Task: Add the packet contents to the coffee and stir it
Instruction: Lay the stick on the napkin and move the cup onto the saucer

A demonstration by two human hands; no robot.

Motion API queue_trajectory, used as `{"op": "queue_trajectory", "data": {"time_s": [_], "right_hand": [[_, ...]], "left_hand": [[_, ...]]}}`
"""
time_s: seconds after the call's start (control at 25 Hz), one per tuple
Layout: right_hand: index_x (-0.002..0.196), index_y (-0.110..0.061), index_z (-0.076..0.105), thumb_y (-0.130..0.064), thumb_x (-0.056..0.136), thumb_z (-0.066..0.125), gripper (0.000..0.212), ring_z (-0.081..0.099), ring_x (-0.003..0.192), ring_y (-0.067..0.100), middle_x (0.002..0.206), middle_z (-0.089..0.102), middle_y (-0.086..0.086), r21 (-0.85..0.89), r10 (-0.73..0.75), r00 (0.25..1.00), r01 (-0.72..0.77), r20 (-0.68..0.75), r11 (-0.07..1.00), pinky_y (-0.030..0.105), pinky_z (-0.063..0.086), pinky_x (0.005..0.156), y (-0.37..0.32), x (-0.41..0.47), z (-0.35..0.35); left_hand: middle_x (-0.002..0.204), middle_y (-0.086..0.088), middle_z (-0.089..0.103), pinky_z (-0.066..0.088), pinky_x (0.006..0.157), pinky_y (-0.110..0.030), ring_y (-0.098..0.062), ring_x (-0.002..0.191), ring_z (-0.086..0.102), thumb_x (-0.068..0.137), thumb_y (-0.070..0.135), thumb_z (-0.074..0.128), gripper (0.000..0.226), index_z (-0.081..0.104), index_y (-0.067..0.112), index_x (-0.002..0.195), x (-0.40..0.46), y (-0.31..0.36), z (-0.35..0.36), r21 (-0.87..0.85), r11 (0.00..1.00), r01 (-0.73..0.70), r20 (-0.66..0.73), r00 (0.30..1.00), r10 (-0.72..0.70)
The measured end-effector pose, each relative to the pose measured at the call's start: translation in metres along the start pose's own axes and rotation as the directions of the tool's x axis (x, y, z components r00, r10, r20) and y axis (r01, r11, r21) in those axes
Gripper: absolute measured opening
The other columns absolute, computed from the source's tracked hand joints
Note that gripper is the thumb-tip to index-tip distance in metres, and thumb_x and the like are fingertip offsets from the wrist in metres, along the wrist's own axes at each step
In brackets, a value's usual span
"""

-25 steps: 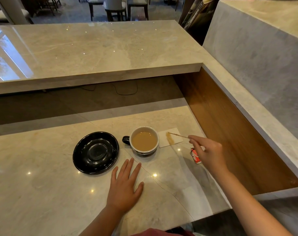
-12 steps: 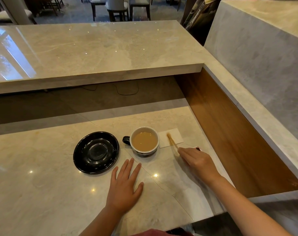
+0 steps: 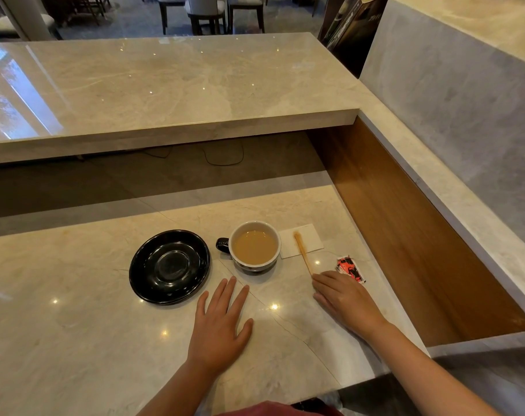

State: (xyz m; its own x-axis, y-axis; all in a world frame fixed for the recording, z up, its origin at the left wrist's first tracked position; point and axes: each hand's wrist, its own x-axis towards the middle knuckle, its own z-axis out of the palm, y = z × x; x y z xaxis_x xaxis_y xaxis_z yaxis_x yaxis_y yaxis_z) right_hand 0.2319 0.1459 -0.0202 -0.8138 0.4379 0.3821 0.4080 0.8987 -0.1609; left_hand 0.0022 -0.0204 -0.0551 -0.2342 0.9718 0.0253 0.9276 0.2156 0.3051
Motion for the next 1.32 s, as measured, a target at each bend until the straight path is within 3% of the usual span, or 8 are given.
{"op": "queue_trajectory", "data": {"time_s": [0.28,0.48,0.56,0.68,0.84,1.0,1.12,1.32], "right_hand": [[0.092,-0.011,0.071,-0.014,0.083,0.067,0.011,0.067,0.087,0.023,0.094,0.074,0.004,0.019,0.131,0.990,-0.132,0.052,0.991,0.037,0.053,0.077,-0.006,0.005,-0.003],[0.105,-0.012,0.068,-0.031,0.083,0.061,0.030,0.065,0.096,0.026,0.105,0.071,0.007,0.065,0.255,0.966,-0.252,-0.042,0.966,0.039,0.050,0.078,-0.030,0.048,-0.016],[0.122,-0.017,0.057,-0.039,0.080,0.067,0.048,0.055,0.114,0.029,0.125,0.061,0.010,0.072,0.276,0.958,-0.282,0.076,0.957,0.044,0.046,0.087,-0.044,0.075,-0.018],[0.138,-0.032,0.028,-0.057,0.072,0.067,0.081,0.025,0.136,0.030,0.151,0.027,0.008,0.046,0.310,0.904,-0.338,0.293,0.940,0.051,0.036,0.101,-0.058,0.112,-0.014],[0.141,-0.036,0.014,-0.056,0.066,0.073,0.098,0.009,0.140,0.032,0.157,0.008,0.007,-0.007,0.290,0.834,-0.325,0.470,0.946,0.057,0.031,0.103,-0.063,0.146,-0.001],[0.142,-0.033,0.013,-0.048,0.063,0.078,0.103,0.020,0.135,0.035,0.154,0.015,0.009,-0.084,0.256,0.774,-0.256,0.579,0.963,0.052,0.041,0.096,-0.061,0.164,0.010],[0.140,-0.033,0.017,-0.047,0.059,0.080,0.104,0.032,0.125,0.034,0.145,0.029,0.010,-0.113,0.239,0.773,-0.214,0.587,0.970,0.044,0.048,0.084,-0.060,0.172,0.014],[0.133,-0.033,0.025,-0.052,0.053,0.081,0.100,0.038,0.116,0.032,0.135,0.037,0.009,-0.112,0.235,0.784,-0.209,0.574,0.972,0.040,0.049,0.078,-0.057,0.175,0.017]], "left_hand": [[0.154,-0.002,0.011,-0.012,0.111,-0.038,-0.015,0.139,-0.003,0.090,0.055,0.029,0.061,0.019,0.031,0.145,0.000,0.000,-0.001,0.005,1.000,0.000,0.007,1.000,0.000],[0.154,-0.005,0.013,-0.010,0.110,-0.039,-0.017,0.139,-0.002,0.090,0.054,0.027,0.062,0.017,0.029,0.146,0.000,0.000,-0.002,0.031,1.000,-0.001,0.017,1.000,0.000],[0.155,-0.004,0.009,-0.011,0.110,-0.040,-0.017,0.139,-0.007,0.090,0.056,0.021,0.062,0.010,0.031,0.146,-0.001,0.001,-0.002,0.053,0.999,0.000,0.036,0.999,-0.002],[0.155,-0.002,0.001,-0.012,0.111,-0.042,-0.013,0.137,-0.016,0.092,0.057,0.020,0.061,0.001,0.034,0.145,-0.001,0.000,0.000,0.053,0.998,0.015,0.062,0.998,-0.018],[0.154,0.003,-0.008,-0.013,0.109,-0.040,-0.011,0.136,-0.021,0.092,0.059,0.023,0.064,-0.006,0.036,0.144,0.001,-0.007,-0.002,0.063,0.998,-0.022,0.105,0.994,0.015],[0.154,0.005,-0.009,-0.016,0.108,-0.039,-0.008,0.136,-0.021,0.090,0.063,0.019,0.064,-0.009,0.040,0.143,-0.001,-0.018,-0.003,0.060,0.995,-0.078,0.117,0.991,0.071],[0.155,0.005,-0.001,-0.009,0.113,-0.038,-0.008,0.139,-0.012,0.092,0.062,0.028,0.065,0.000,0.039,0.146,-0.003,-0.025,-0.002,0.047,0.993,-0.109,0.084,0.991,0.105],[0.156,0.004,0.003,-0.016,0.109,-0.029,-0.010,0.140,-0.007,0.092,0.060,0.033,0.065,0.005,0.038,0.146,-0.002,-0.027,-0.001,0.009,0.993,-0.121,0.070,0.990,0.120]]}}
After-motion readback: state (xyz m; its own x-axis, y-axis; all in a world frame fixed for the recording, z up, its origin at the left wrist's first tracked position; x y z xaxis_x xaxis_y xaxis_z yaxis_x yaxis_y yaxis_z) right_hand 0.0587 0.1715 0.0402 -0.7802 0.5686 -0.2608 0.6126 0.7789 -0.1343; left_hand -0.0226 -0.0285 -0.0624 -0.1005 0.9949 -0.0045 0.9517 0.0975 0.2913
